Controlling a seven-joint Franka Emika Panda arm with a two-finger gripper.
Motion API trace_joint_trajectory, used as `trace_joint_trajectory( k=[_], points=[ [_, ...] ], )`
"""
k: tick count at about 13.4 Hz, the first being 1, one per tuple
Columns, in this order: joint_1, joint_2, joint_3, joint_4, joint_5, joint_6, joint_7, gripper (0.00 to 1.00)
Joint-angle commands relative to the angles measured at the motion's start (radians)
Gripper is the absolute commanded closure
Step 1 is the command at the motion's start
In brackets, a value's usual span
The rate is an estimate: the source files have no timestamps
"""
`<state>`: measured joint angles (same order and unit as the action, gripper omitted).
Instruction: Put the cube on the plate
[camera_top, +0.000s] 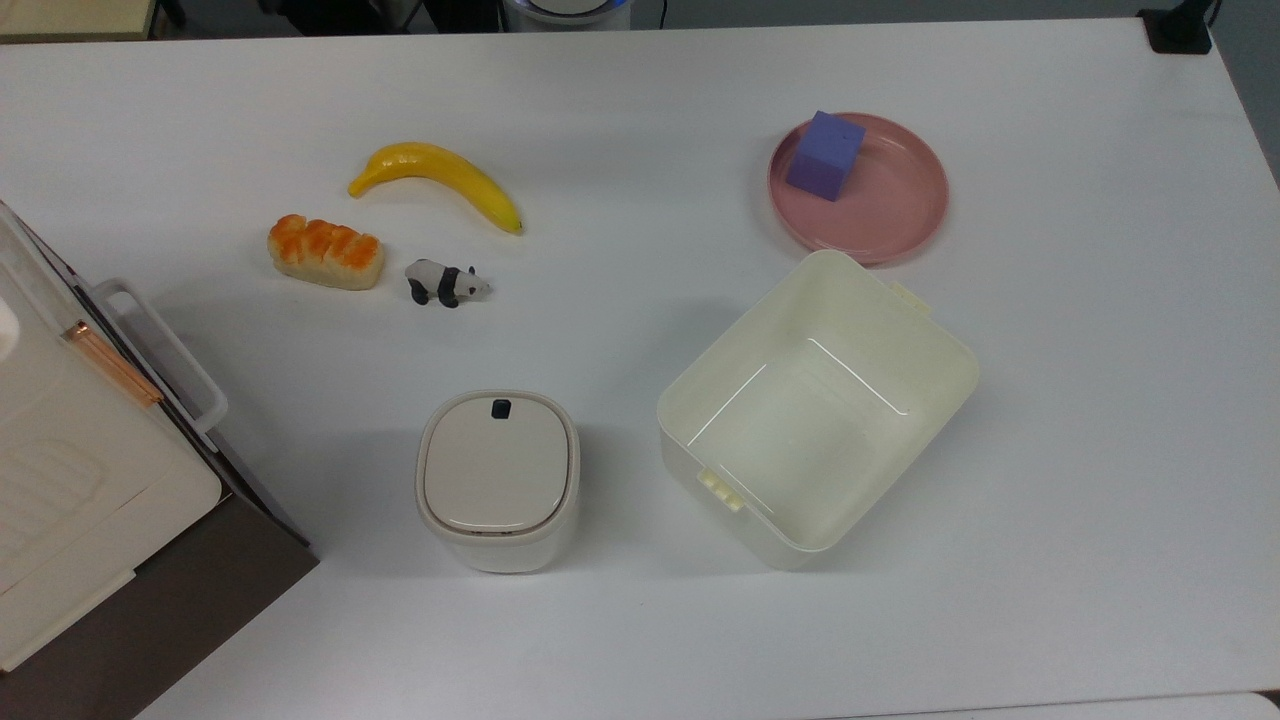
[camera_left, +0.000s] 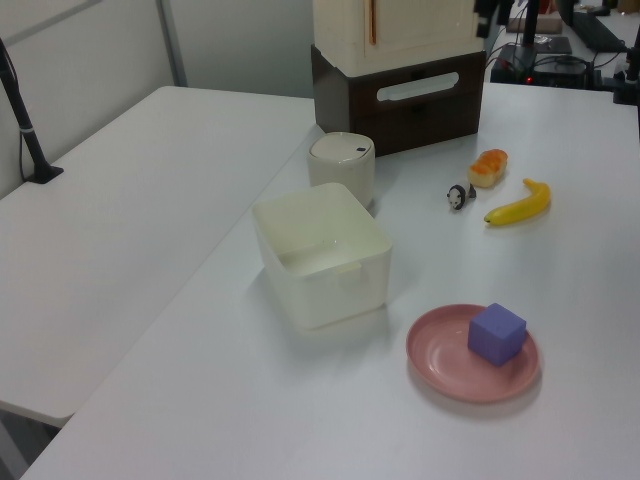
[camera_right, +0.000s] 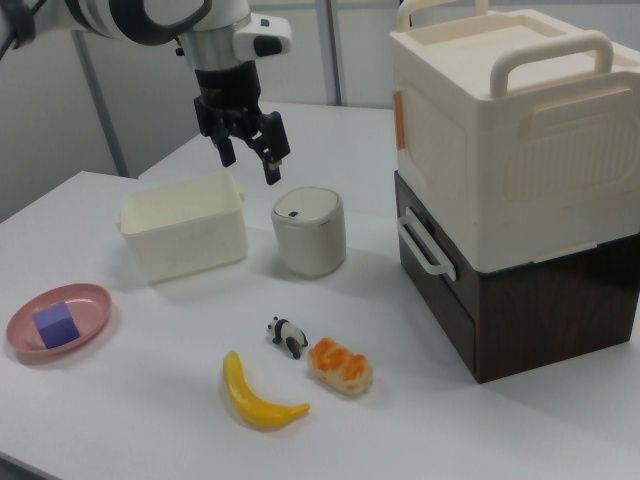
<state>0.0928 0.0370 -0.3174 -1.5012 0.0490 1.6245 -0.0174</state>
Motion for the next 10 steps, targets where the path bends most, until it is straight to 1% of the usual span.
trace_joint_trajectory(
  k=[1, 2, 3, 10],
  points=[
    [0.005, 0.006, 0.049, -0.033, 0.02, 0.026, 0.057, 0.0],
    [0.005, 0.006, 0.066, -0.036, 0.02, 0.025, 0.057, 0.0],
    [-0.002, 0.006, 0.093, -0.043, 0.02, 0.023, 0.057, 0.0],
    [0.001, 0.006, 0.1, -0.045, 0.02, 0.014, 0.047, 0.0]
  ],
)
